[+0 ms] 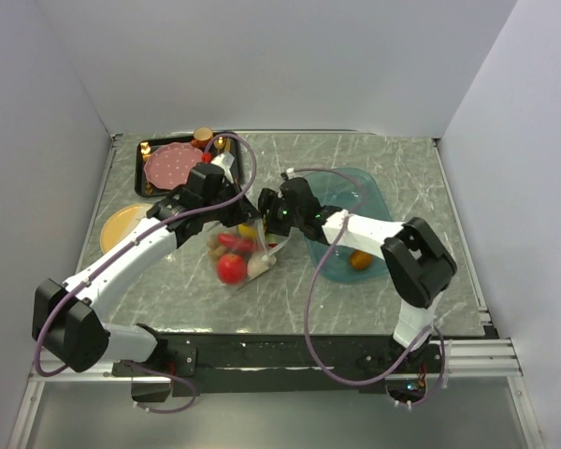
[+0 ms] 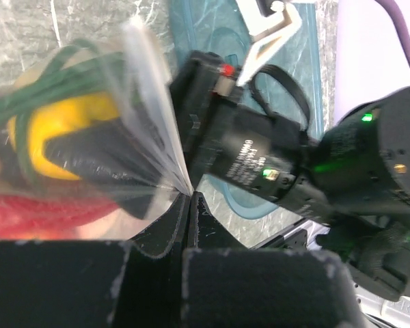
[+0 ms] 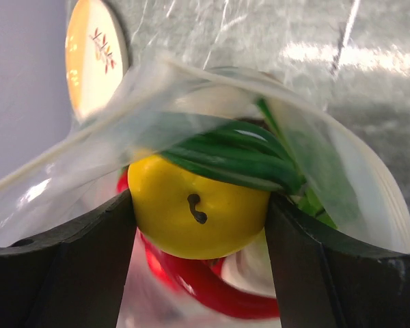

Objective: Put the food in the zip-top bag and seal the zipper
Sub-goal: Place the fake fruit in the zipper food storage bag.

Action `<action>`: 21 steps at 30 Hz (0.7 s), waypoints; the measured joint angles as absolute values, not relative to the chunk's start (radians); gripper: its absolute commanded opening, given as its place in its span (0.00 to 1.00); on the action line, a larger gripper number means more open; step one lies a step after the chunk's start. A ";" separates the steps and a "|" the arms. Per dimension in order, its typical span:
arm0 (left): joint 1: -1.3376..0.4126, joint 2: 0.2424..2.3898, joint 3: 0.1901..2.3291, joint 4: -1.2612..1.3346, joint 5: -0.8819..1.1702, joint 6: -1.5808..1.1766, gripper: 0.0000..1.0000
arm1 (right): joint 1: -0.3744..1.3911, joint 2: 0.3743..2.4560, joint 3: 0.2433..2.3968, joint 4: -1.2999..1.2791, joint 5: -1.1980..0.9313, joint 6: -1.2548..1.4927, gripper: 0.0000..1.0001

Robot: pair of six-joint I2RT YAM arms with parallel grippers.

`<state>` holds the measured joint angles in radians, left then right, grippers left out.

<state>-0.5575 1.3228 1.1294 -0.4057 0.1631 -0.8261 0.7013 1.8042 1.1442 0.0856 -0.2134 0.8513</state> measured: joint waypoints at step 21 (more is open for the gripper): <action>-0.556 1.291 1.129 -0.442 0.060 -0.825 0.01 | 0.715 1.643 1.037 0.078 -0.158 0.753 0.92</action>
<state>-0.5560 1.2907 1.1286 -0.4416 0.0597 -0.8253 0.7155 1.6432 1.0374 0.0780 -0.1581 0.7528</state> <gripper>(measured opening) 0.013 0.845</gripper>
